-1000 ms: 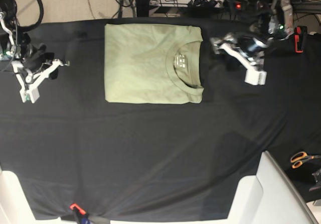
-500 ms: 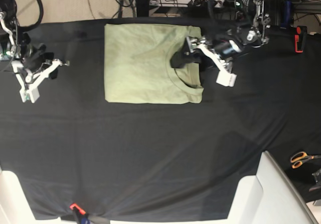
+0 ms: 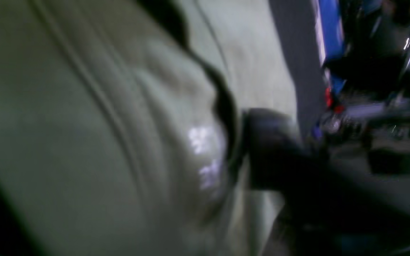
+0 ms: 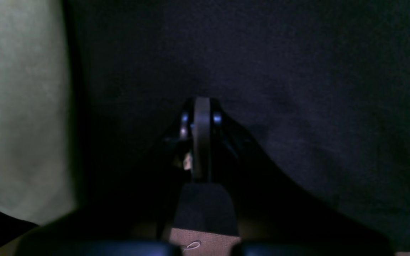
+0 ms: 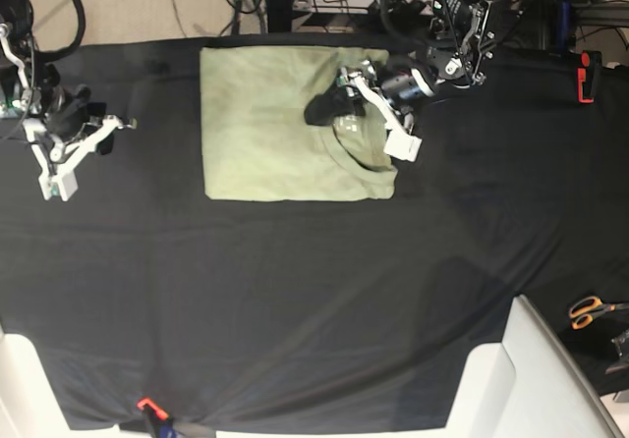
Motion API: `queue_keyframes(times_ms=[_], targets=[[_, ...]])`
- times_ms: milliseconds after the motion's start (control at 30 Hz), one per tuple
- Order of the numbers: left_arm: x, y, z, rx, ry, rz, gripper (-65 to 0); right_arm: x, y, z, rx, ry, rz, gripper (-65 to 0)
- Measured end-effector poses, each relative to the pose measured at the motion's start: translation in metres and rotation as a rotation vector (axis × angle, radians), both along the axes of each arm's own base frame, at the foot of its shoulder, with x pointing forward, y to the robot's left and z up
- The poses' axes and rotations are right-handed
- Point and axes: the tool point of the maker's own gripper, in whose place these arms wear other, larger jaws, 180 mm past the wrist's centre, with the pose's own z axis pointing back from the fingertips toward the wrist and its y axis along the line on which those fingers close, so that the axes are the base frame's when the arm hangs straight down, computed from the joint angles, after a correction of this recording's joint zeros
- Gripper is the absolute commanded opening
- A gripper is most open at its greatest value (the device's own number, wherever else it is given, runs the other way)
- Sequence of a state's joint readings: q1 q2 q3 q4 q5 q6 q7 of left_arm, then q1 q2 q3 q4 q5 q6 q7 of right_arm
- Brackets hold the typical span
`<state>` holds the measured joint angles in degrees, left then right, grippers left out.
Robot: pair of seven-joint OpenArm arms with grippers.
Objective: Fold the T-shirt properly
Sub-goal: 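Grasp the stack's collar side with the left gripper and rotate it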
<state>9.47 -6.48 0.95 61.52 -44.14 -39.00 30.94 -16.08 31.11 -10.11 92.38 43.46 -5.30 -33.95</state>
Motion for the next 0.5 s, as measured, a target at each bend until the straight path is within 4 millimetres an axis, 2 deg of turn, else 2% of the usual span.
queue_keyframes(times_ms=[33,267,400,500], targets=[[0.001,0.0,0.0,0.002,-0.001,-0.003,-65.0,0.0,0.0,0.0,0.0,0.0,0.0,-64.4],[0.014,0.0,-0.003,0.086,0.084,-0.07,-65.0,0.0,0.0,0.0,0.0,0.0,-0.001,-64.4],[0.014,-0.001,0.019,0.166,0.049,-0.198,-65.0,-0.004,-0.007,-0.008,-0.01,0.024,-0.017,-64.4],[0.037,0.013,0.033,0.275,0.043,-0.275,-65.0,-0.007,-0.006,-0.014,-0.003,0.036,-0.035,-64.4]])
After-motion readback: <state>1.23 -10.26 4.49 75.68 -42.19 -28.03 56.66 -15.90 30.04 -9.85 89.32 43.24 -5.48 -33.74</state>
